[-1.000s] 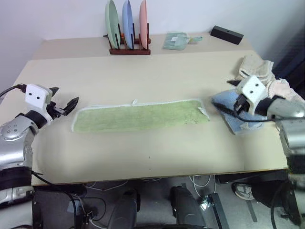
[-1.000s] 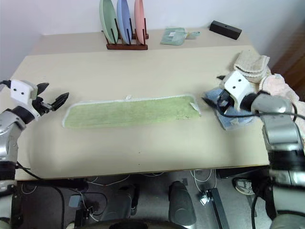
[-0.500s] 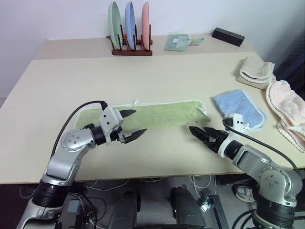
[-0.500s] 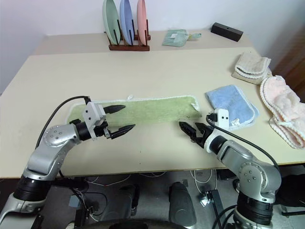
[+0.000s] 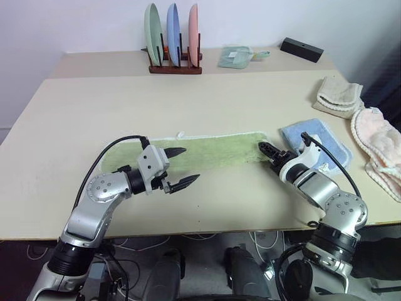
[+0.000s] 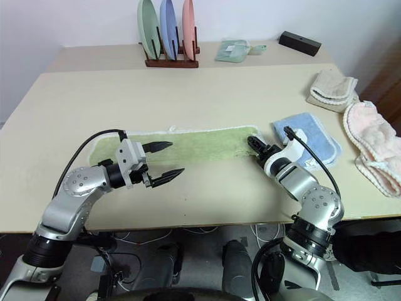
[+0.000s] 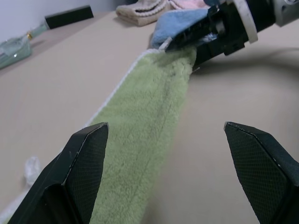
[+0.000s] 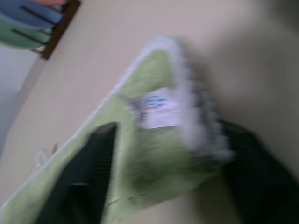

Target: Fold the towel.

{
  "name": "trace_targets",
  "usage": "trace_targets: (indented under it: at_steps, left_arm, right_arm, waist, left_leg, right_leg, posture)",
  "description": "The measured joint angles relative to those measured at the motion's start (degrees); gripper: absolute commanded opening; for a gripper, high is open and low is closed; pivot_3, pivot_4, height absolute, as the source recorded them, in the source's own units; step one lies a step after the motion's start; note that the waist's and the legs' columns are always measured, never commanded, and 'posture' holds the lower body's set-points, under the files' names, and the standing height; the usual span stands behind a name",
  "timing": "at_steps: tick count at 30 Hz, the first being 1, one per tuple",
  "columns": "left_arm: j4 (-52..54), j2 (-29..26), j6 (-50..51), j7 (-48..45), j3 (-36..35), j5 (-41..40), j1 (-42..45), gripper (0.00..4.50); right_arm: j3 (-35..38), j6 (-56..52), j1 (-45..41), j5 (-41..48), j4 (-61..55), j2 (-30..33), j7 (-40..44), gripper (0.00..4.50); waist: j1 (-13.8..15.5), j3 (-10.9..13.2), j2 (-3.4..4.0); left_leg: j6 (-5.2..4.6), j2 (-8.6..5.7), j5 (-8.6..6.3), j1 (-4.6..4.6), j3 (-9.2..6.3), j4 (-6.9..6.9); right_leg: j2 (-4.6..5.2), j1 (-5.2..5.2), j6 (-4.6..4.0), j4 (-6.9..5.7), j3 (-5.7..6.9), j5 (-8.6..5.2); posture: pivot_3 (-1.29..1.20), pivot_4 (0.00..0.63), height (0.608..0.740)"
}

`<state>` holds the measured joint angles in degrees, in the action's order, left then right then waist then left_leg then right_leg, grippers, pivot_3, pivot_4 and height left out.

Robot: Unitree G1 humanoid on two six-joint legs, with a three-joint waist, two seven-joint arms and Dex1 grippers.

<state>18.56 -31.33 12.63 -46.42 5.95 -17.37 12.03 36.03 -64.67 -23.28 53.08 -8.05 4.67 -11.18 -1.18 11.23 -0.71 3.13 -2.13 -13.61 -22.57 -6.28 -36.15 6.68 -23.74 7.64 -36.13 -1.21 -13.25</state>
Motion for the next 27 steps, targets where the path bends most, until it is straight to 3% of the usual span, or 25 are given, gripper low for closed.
trace_targets:
  at_steps: [3, 9, 17, 22, 27]
  left_arm:
    - [0.8, 0.1, 1.1, 0.8, 0.0, 0.0, 0.0, 4.06]
    - [0.8, 0.3, 1.6, 1.1, 0.0, -0.1, 0.0, 4.06]
    - [-2.0, 0.3, 0.3, 0.1, 0.0, 0.1, 0.1, 4.06]
    - [-3.4, 0.3, -1.0, -0.1, -0.1, 0.8, 0.7, 4.06]
    - [-3.9, -0.3, -1.1, 0.3, -1.2, 1.1, -0.1, 4.06]
  right_arm:
    - [-0.2, 0.2, 0.0, 0.8, 0.2, 0.4, -0.8, 0.05]
    - [-1.1, 0.0, 1.0, 1.4, -2.3, 6.1, -1.0, 0.05]
    - [-6.6, -0.9, 2.2, 0.0, -11.0, 26.2, 9.1, 0.05]
    - [-22.0, -0.4, -1.3, -1.7, -17.4, 27.3, 16.4, 0.05]
    - [-35.9, 3.5, -2.4, -8.2, -16.8, 23.2, 20.3, 0.05]
  waist:
    - [0.0, 0.0, 0.03]
    - [0.2, 0.0, 0.05]
    - [-0.3, 0.0, 0.09]
    - [-1.1, 0.0, 0.09]
    - [-0.9, 0.0, 0.06]
  left_leg:
    - [-0.01, 0.01, -0.01, 0.09, -0.01, 0.04]
    - [-0.04, -0.01, -0.02, 0.09, -0.01, 0.03]
    - [-0.14, 0.04, -0.08, 0.14, 0.01, 0.06]
    - [-0.14, 0.07, -0.08, 0.11, -0.05, 0.06]
    - [-0.15, 0.04, -0.09, 0.07, -0.06, 0.06]
  right_leg:
    - [0.0, 0.06, 0.0, 0.0, 0.01, -0.01]
    - [0.01, 0.12, 0.02, 0.06, 0.02, -0.03]
    - [-0.02, 0.13, 0.02, 0.08, 0.02, -0.05]
    - [-0.06, 0.13, 0.05, 0.09, 0.06, -0.08]
    - [-0.02, 0.12, 0.06, 0.14, 0.07, -0.08]
  posture:
    - [0.0, 0.15, 0.74]
    - [0.0, 0.15, 0.74]
    - [0.0, 0.15, 0.74]
    - [0.0, 0.15, 0.74]
    - [0.0, 0.15, 0.74]
